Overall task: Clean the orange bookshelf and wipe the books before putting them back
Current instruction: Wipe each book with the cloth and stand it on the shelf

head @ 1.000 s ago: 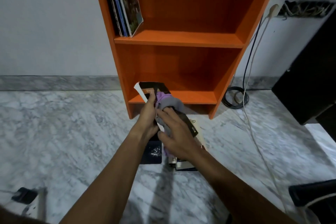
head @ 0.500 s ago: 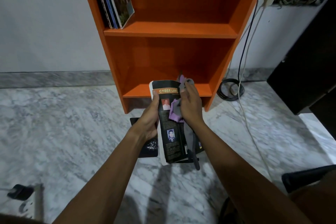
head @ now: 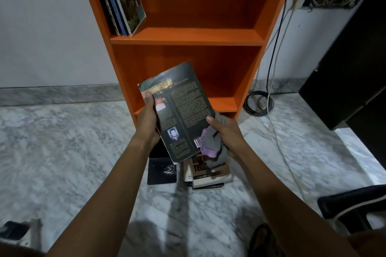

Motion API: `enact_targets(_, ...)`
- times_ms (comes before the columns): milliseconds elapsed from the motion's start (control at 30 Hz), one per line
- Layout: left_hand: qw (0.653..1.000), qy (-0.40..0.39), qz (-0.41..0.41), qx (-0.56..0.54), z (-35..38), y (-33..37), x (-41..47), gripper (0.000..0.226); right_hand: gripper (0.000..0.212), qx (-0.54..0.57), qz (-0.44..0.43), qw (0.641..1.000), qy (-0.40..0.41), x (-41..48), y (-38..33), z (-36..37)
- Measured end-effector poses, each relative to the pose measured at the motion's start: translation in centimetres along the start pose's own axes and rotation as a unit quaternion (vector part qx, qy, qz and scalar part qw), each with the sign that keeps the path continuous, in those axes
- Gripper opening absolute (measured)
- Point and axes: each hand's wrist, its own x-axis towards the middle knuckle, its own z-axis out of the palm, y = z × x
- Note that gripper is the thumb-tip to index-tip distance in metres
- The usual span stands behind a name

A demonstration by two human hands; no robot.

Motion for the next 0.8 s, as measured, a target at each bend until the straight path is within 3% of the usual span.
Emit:
enact_targets(67,0.986,0.111,0.054,0.116,0.1,-0.9,-0.2,0.048,0.06,-0.093,-0.073,0.993,0.019,0.5,-0.7,0.3)
enact_targets(100,0.978,0.139,0.077,0.136,0.7,-1.2,-0.8,0.054,0.054,-0.147,-0.104,0.983,0.033,0.5,-1.1,0.7)
enact_targets(133,0.977,0.136,0.085,0.14,1.6,-1.5,-1.4,0.06,0.051,-0.2,-0.131,0.97,0.052,0.4,-1.2,1.1)
enact_targets(200,0.988,0.06,0.064,0.13,3.9,-1.8,-2.6,0.055,0.041,-0.27,-0.176,0.943,0.083,-0.3,-1.6,2.4)
enact_targets(267,0.998,0.005,-0.002,0.065,5.8,-1.6,-3.1,0.061,0.015,-0.301,-0.222,0.924,0.077,-1.6,-1.2,3.5)
enact_targets(333,0.999,0.042,-0.035,0.004,5.9,-0.9,-2.2,0.065,0.015,-0.33,-0.264,0.905,0.045,-2.9,-0.5,4.5)
enact_targets(367,0.997,0.064,-0.039,0.003,5.5,-0.7,-1.7,0.056,0.017,-0.335,-0.277,0.9,0.034,-3.2,-0.1,4.8)
enact_targets(467,0.996,0.043,-0.071,-0.036,4.0,-0.6,-1.2,0.027,0.017,-0.284,-0.247,0.927,0.0,-3.8,0.3,5.4)
enact_targets(567,0.995,-0.035,-0.086,-0.048,3.8,0.0,-2.2,0.034,0.034,-0.201,-0.181,0.962,-0.027,-2.6,0.2,5.4)
enact_targets(667,0.99,-0.101,-0.084,-0.059,4.1,1.2,-3.4,0.034,0.04,-0.152,-0.13,0.98,0.002,-1.2,-1.1,5.1)
enact_targets(800,0.985,-0.148,-0.076,-0.05,3.9,3.3,-4.1,0.036,0.023,-0.09,-0.058,0.994,0.01,1.1,-4.3,3.7)
